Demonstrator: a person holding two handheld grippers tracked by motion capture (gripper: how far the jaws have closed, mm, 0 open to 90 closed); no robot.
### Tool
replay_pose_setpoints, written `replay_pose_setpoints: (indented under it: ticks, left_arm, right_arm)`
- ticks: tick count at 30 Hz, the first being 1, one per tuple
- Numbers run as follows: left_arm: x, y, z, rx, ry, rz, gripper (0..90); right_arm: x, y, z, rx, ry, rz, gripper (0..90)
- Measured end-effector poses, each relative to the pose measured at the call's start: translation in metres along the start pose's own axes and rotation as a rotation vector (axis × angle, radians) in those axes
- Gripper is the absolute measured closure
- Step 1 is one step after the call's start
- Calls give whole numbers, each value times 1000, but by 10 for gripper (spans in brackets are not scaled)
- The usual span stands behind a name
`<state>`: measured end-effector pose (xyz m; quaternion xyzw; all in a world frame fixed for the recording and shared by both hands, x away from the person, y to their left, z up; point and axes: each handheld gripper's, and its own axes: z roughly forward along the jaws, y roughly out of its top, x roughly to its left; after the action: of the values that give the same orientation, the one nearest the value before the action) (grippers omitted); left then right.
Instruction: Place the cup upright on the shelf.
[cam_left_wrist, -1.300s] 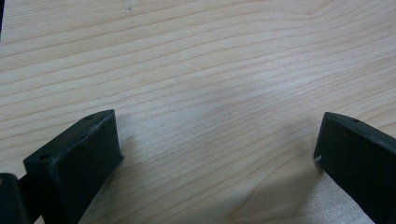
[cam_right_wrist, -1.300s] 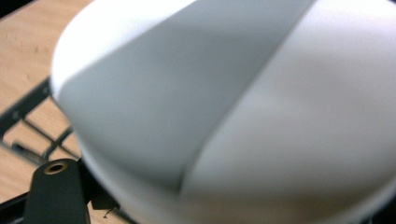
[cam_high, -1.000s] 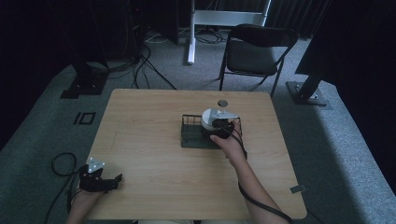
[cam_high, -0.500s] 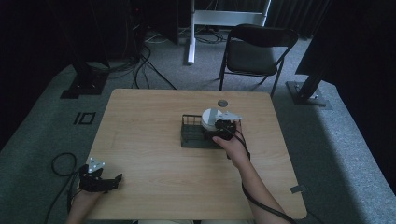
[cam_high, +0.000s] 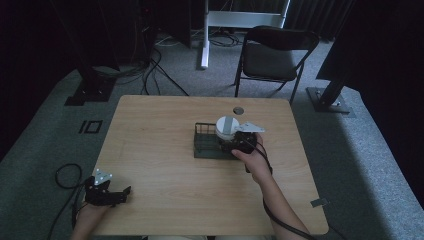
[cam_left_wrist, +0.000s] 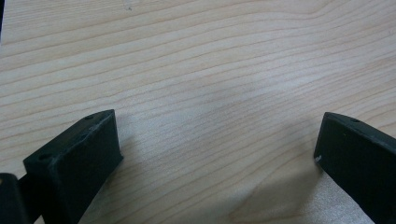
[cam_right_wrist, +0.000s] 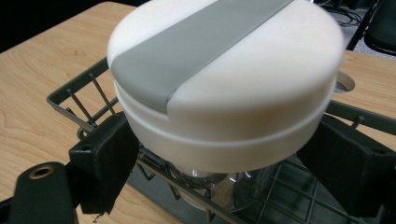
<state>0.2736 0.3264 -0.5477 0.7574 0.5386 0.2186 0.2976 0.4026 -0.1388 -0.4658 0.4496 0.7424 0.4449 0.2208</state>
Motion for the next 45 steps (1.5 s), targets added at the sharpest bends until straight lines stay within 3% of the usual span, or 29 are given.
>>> replay_pose_setpoints:
  ticks: [20, 45]
  left_arm:
    - [0, 0, 0, -1, 0, -1, 5]
    - [0, 0, 0, -1, 0, 0, 6]
  right_arm:
    - [-4, -7, -32, -52, 23, -2, 129]
    - [-20, -37, -73, -74, 5, -9, 129]
